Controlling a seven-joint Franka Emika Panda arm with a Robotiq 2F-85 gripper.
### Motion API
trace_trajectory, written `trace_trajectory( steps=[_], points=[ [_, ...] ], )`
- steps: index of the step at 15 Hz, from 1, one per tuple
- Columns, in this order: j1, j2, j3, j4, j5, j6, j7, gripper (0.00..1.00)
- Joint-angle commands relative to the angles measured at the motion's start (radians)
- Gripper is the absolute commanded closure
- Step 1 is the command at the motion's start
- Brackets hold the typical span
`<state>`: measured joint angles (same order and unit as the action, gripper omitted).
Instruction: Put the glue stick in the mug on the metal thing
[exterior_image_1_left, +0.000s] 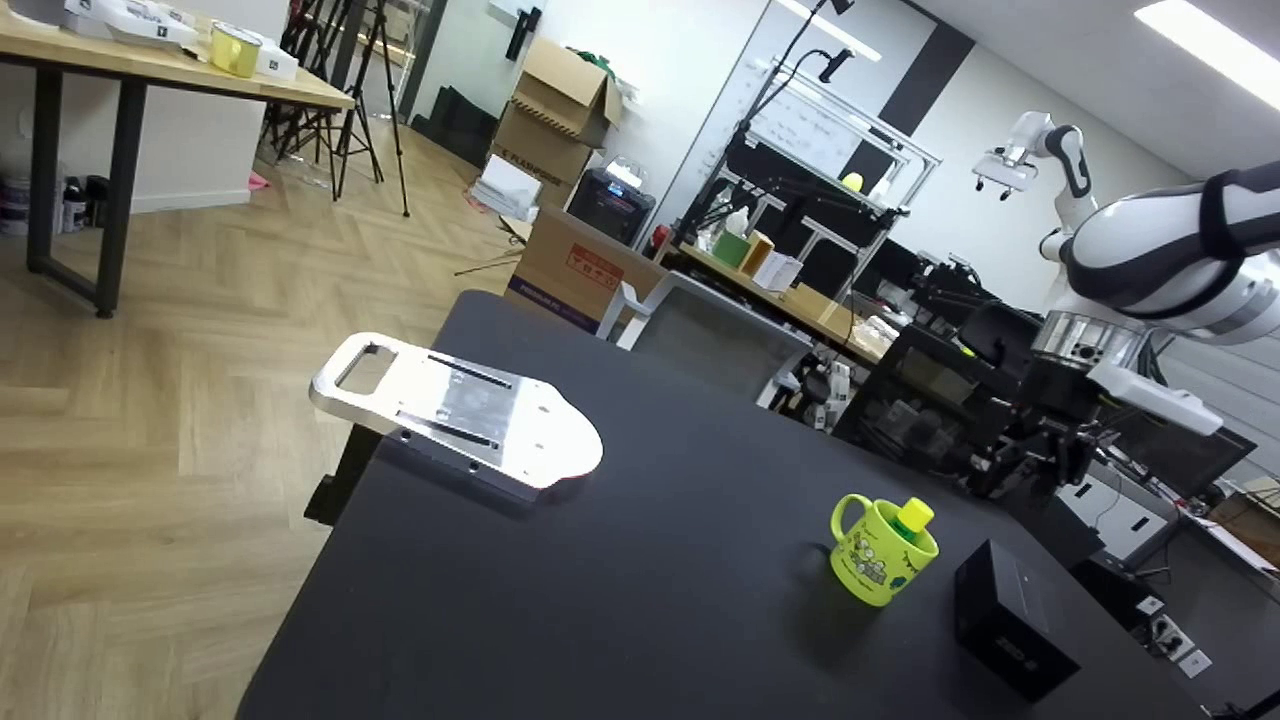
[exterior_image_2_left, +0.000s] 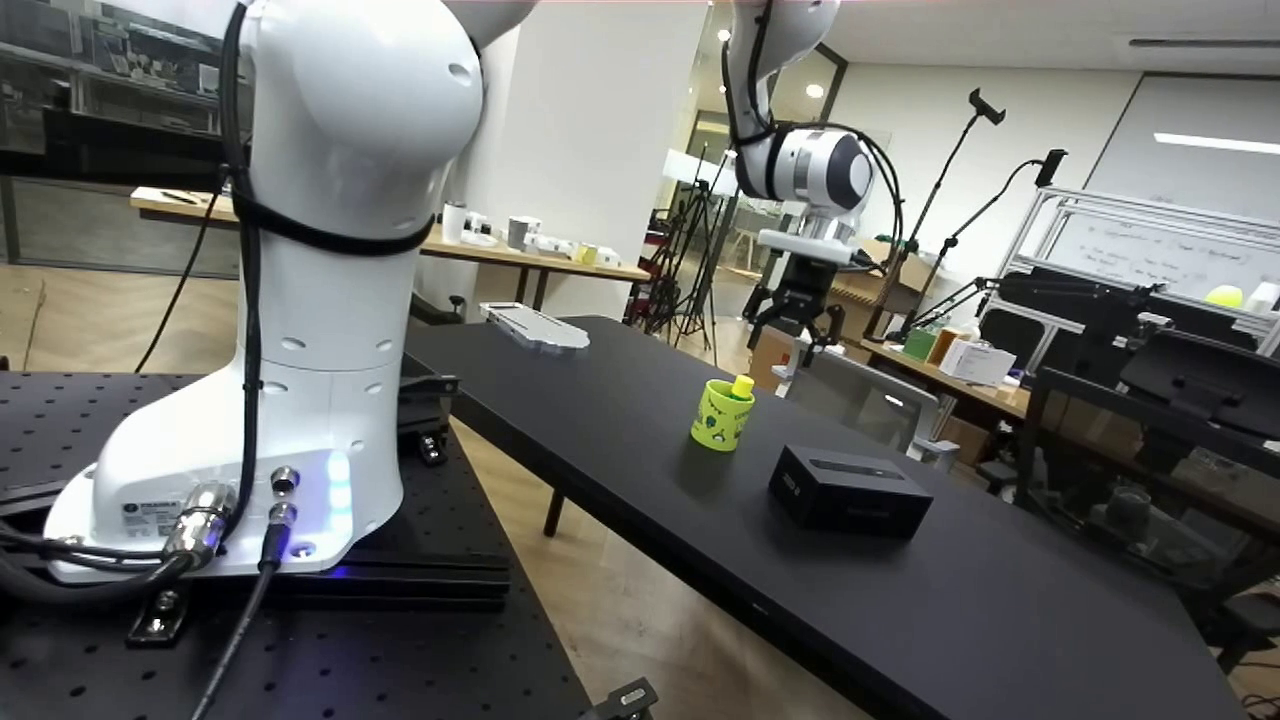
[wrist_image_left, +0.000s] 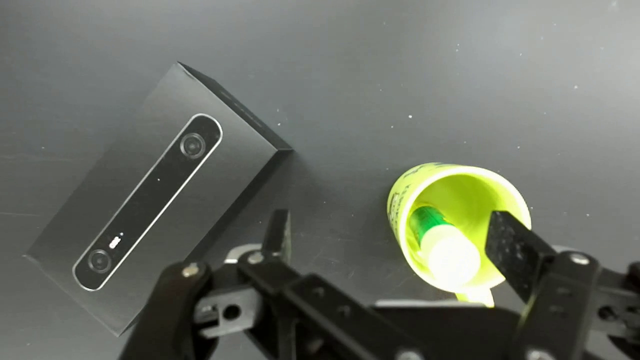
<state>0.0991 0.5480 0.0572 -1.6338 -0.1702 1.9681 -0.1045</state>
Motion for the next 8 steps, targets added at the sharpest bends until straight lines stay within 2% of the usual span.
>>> trace_trajectory(
  steps=[1,5,6,7,8],
  points=[
    [0.019,0.105,0.003,0.118,0.034,-0.043,0.055,0.0],
    [0.035,0.159,0.008,0.148,0.051,-0.028,0.051,0.0],
    [0.035,0.166,0.012,0.153,0.055,-0.022,0.043,0.25],
    [0.034,0.173,0.016,0.158,0.064,-0.025,0.039,0.26],
    [0.033,0.177,0.02,0.162,0.074,-0.024,0.04,0.32]
  ],
)
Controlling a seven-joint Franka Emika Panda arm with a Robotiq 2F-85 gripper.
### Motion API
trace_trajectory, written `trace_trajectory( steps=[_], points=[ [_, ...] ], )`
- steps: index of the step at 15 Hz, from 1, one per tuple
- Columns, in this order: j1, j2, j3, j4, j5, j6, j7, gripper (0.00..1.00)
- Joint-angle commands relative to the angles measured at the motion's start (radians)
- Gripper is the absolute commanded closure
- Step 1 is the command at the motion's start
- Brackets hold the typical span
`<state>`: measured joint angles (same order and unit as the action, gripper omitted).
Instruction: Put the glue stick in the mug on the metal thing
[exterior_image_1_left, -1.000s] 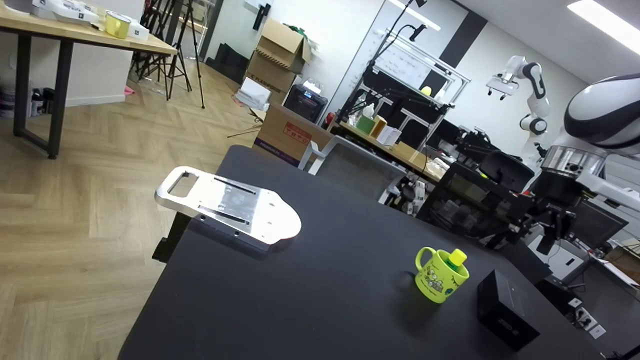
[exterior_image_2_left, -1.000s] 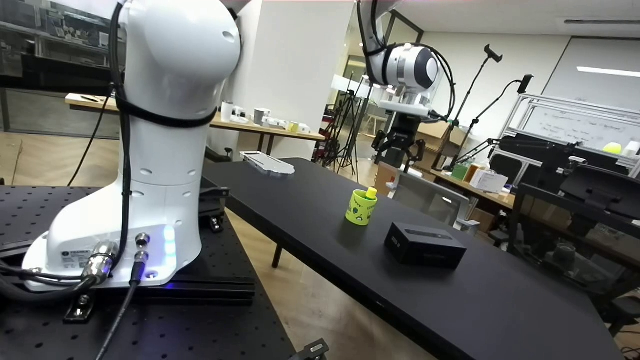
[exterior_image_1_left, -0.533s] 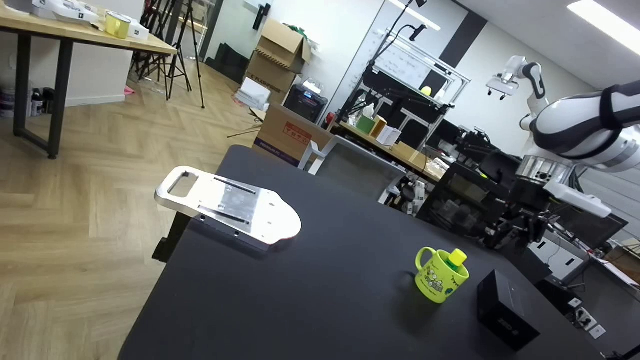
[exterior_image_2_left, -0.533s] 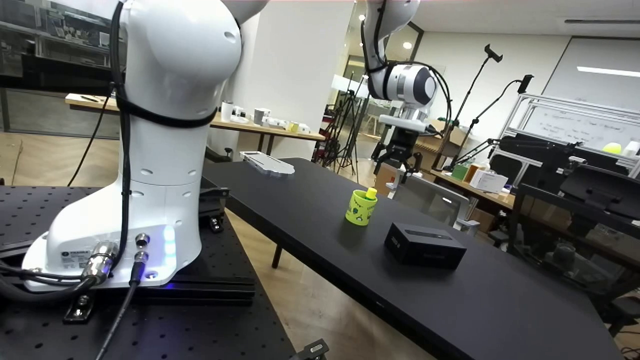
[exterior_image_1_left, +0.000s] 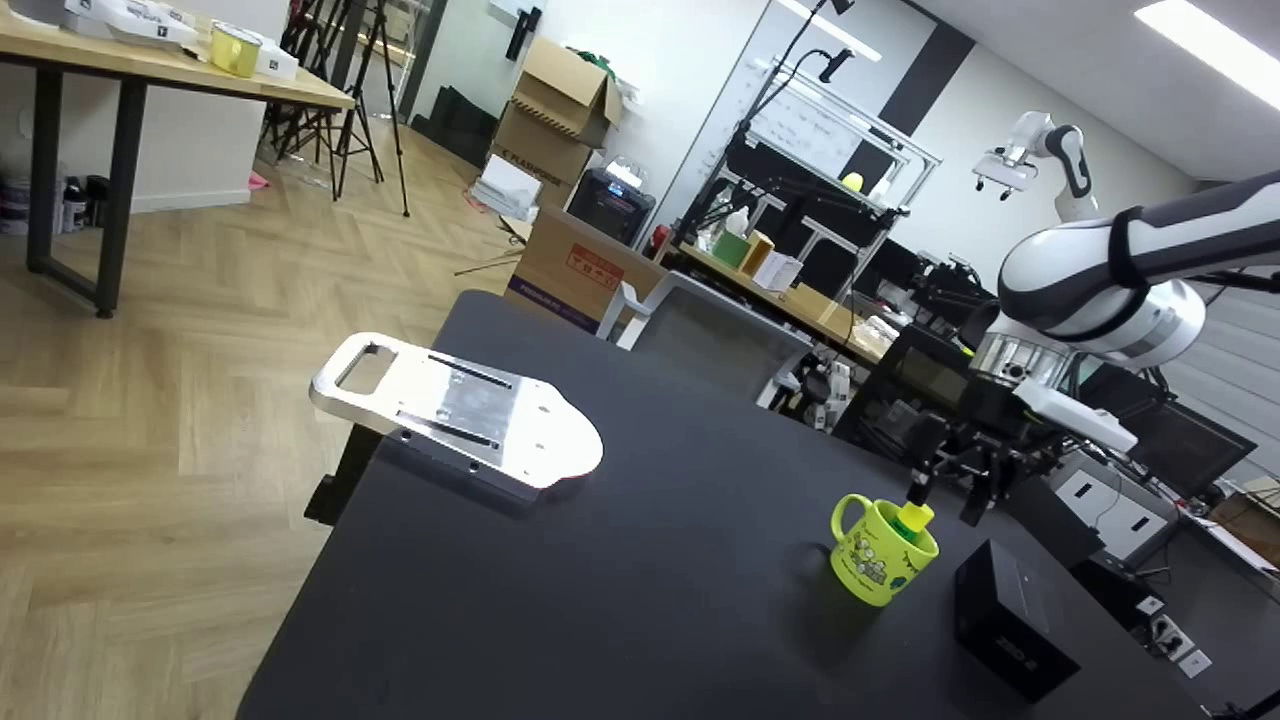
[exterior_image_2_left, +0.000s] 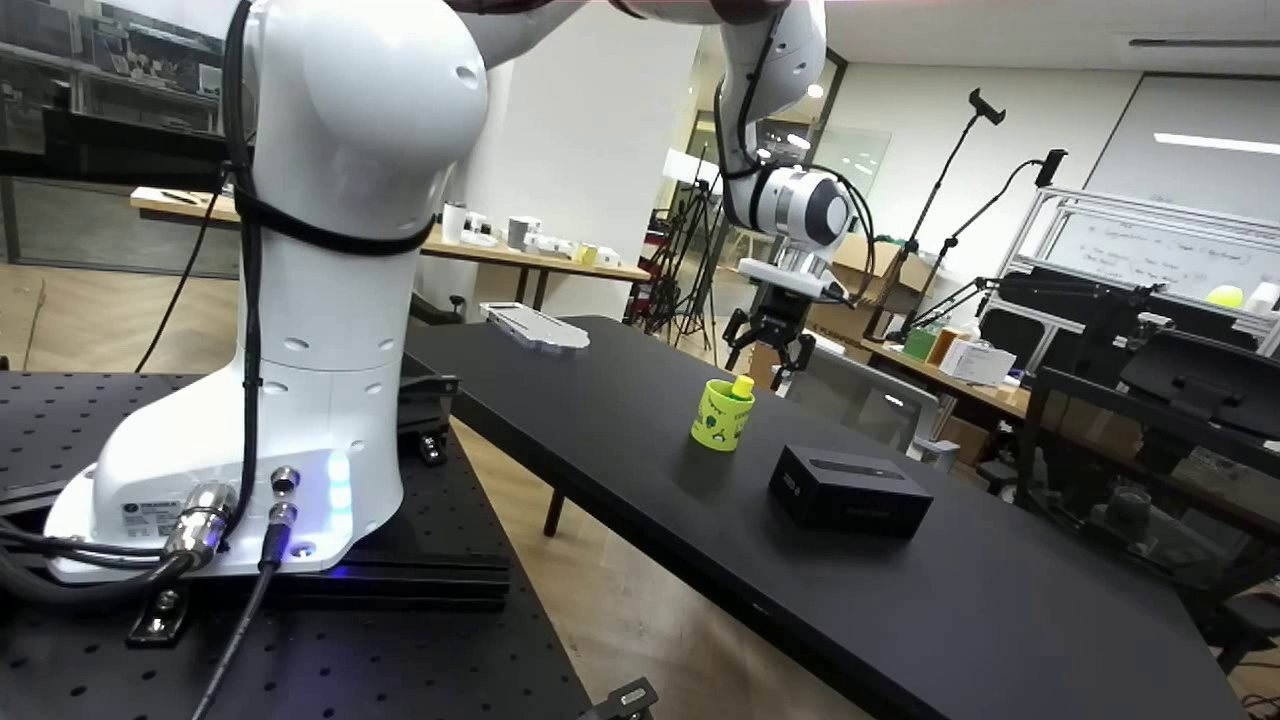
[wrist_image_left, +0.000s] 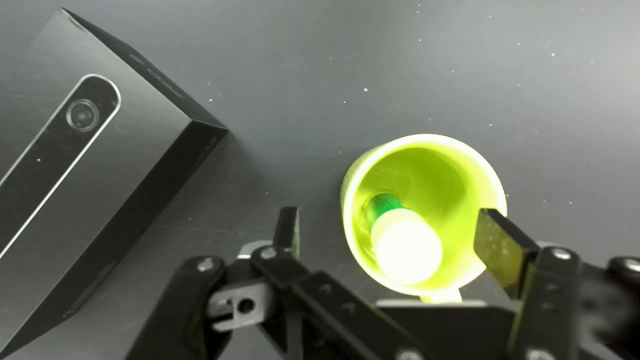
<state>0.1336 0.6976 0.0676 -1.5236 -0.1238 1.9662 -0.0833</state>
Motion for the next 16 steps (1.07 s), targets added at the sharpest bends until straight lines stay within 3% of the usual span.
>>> trace_trajectory(
  steps=[1,9,16],
  points=[
    [-0.003,0.03,0.013,0.053,0.038,-0.014,0.018,0.4],
    [-0.029,0.004,0.023,0.035,0.097,0.018,-0.015,0.92],
    [-0.051,-0.116,0.038,-0.017,0.124,-0.028,-0.087,0.92]
  ],
)
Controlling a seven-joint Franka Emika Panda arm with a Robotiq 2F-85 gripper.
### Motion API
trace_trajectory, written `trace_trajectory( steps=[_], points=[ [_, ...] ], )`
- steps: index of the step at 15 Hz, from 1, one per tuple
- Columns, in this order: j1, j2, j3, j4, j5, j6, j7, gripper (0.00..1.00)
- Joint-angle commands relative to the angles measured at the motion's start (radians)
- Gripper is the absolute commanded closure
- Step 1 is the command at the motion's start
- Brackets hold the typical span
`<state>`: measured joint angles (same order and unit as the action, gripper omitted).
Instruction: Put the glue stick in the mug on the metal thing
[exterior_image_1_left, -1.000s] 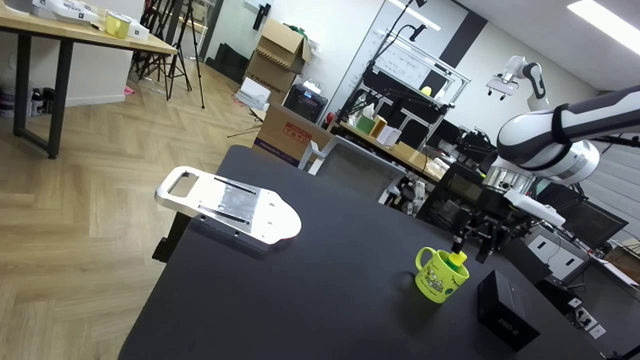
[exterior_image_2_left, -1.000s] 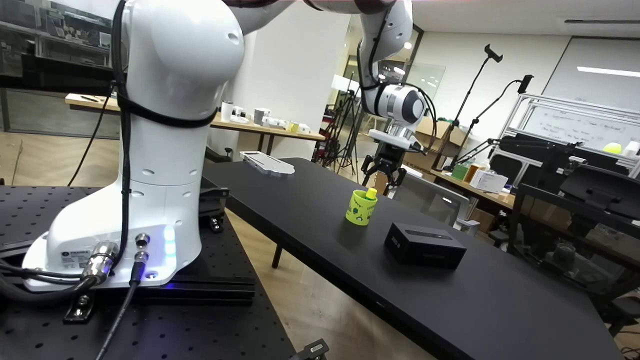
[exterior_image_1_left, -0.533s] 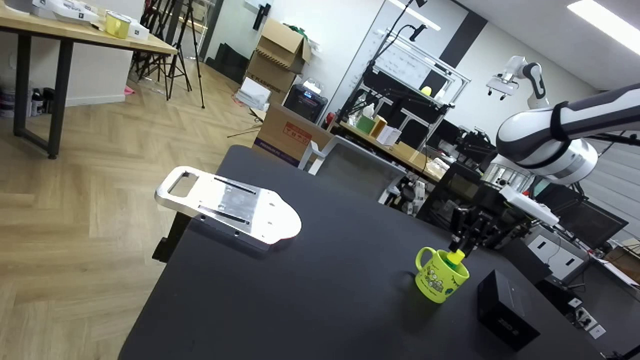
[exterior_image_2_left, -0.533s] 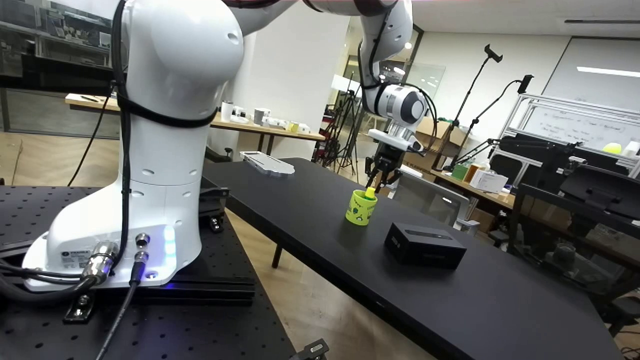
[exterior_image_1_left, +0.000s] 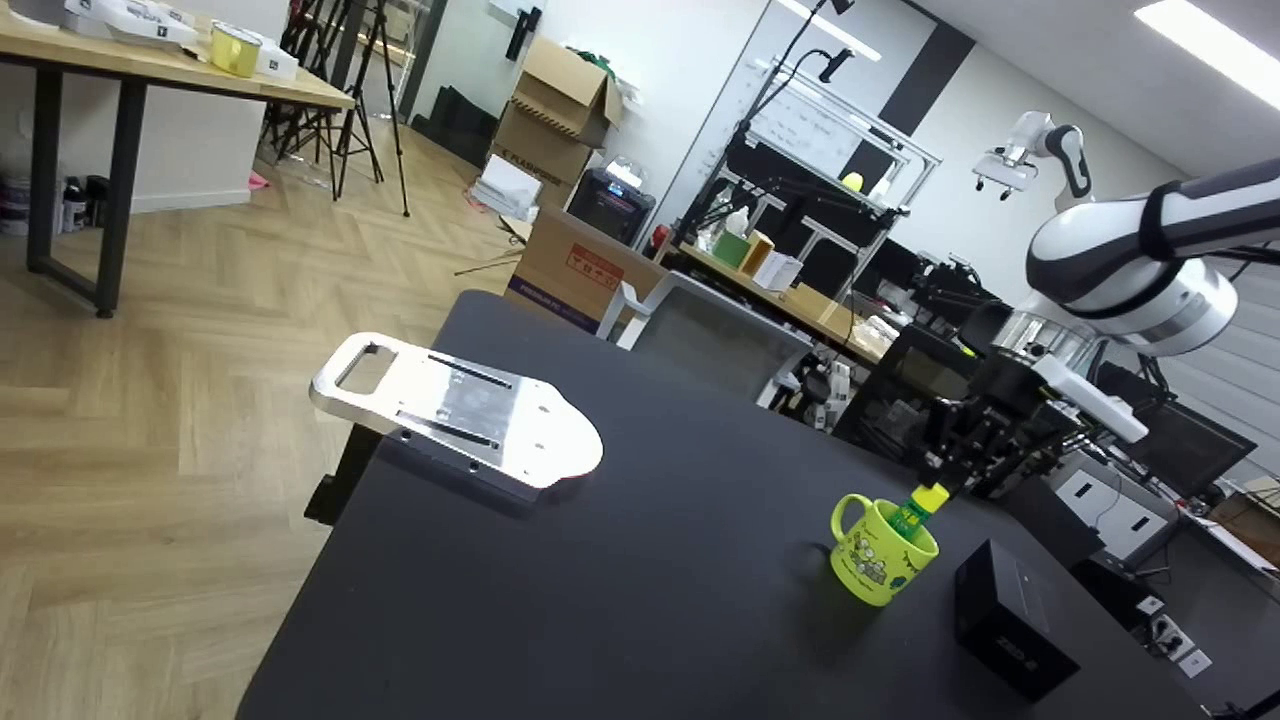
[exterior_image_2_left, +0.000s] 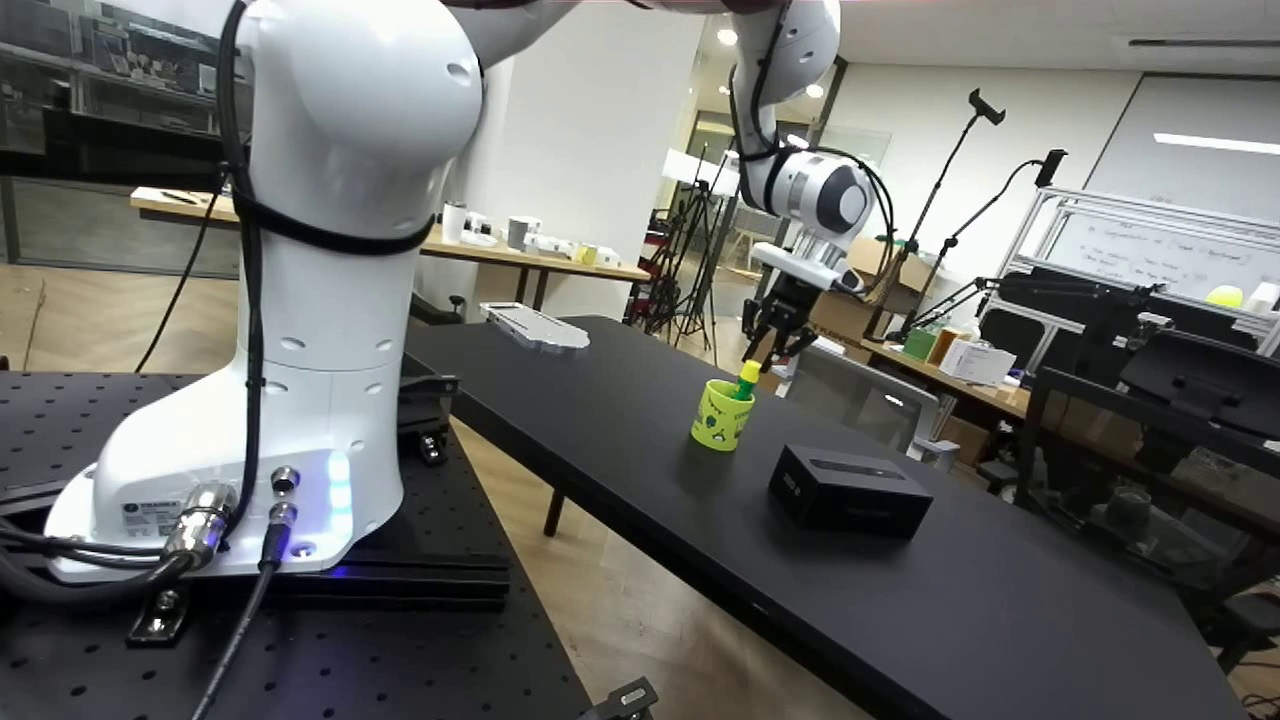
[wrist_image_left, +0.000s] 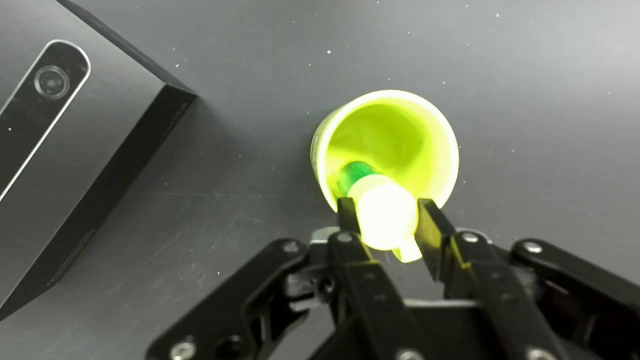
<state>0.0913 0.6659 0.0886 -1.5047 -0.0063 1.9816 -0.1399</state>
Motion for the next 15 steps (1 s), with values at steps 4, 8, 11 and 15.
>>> trace_trajectory(
  steps=[4,8,11,15],
  points=[
    [0.03,-0.216,0.017,-0.104,-0.095,-0.12,-0.113,0.92],
    [0.053,-0.302,0.062,-0.175,-0.135,-0.104,-0.217,0.92],
    [0.093,-0.305,0.106,-0.198,-0.176,-0.074,-0.284,0.92],
    [0.178,-0.253,0.173,-0.192,-0.235,-0.033,-0.338,0.92]
  ],
)
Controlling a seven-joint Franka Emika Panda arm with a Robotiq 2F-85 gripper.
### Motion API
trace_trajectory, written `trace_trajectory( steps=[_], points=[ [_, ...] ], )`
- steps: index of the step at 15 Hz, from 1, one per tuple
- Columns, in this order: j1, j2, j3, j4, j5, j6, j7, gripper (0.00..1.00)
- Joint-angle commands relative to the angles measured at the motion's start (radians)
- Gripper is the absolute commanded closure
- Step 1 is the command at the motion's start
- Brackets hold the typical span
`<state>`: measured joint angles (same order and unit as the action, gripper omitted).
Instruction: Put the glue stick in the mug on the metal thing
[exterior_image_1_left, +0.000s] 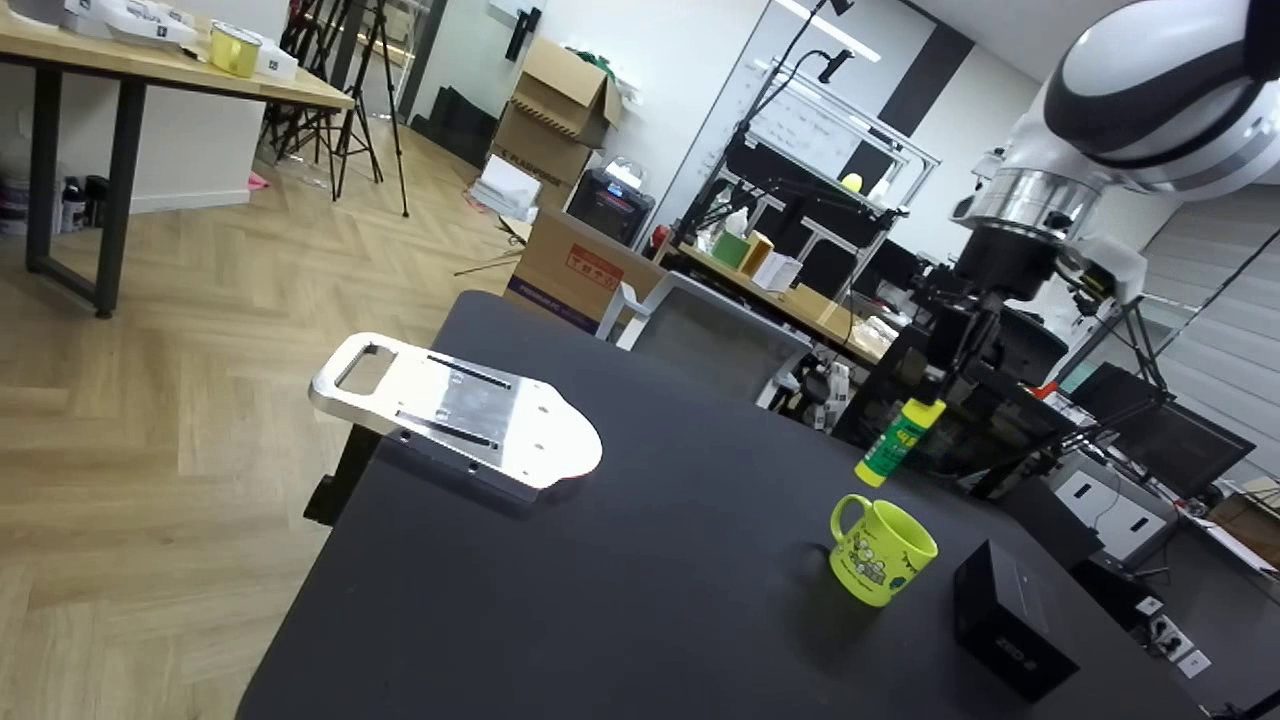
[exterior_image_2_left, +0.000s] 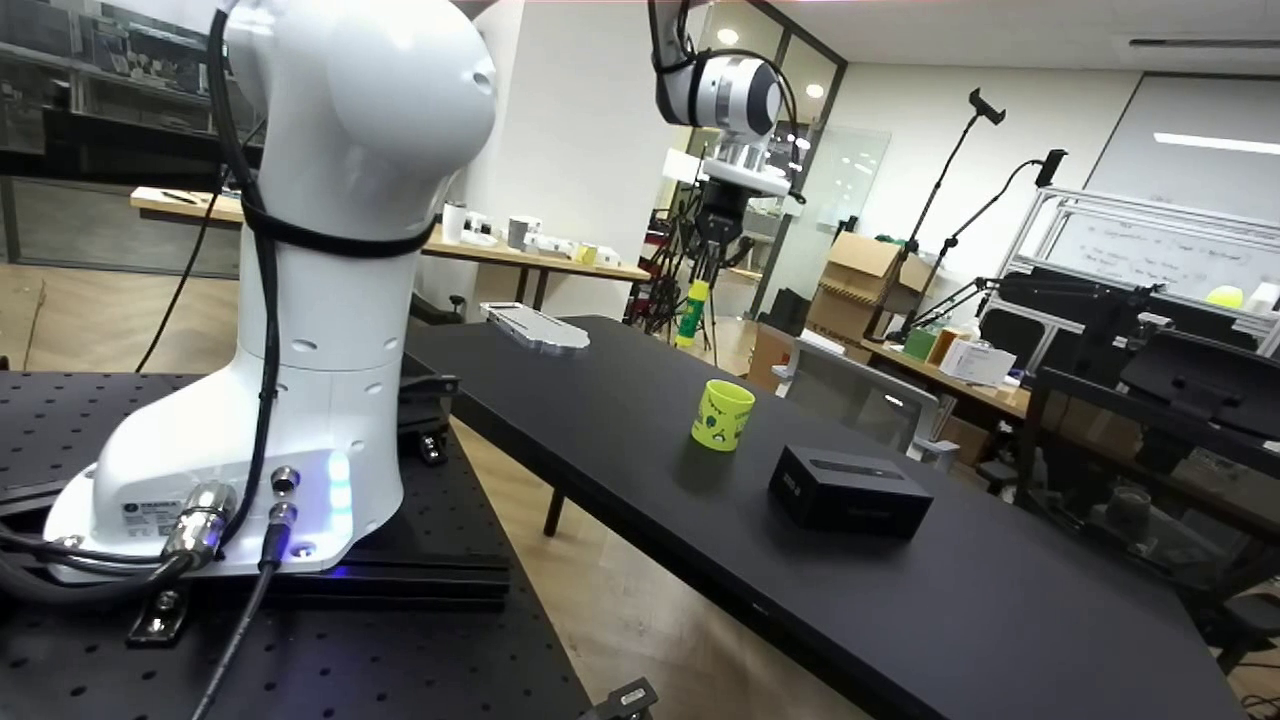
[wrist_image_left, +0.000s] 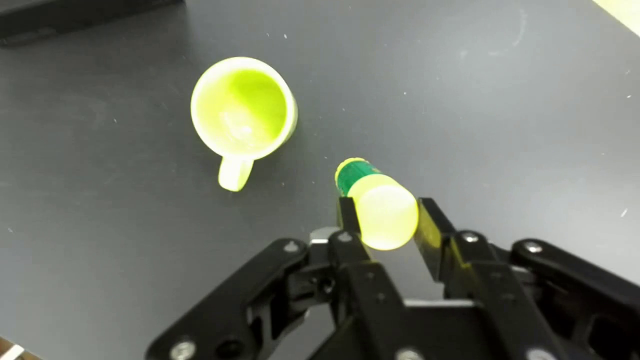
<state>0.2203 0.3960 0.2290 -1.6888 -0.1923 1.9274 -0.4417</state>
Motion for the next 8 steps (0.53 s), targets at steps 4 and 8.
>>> trace_trajectory(
  steps=[4,8],
  points=[
    [0.079,0.041,0.045,0.0,-0.043,0.006,-0.013,0.67],
    [0.073,0.045,0.042,0.001,-0.046,0.006,-0.028,0.67]
  ],
)
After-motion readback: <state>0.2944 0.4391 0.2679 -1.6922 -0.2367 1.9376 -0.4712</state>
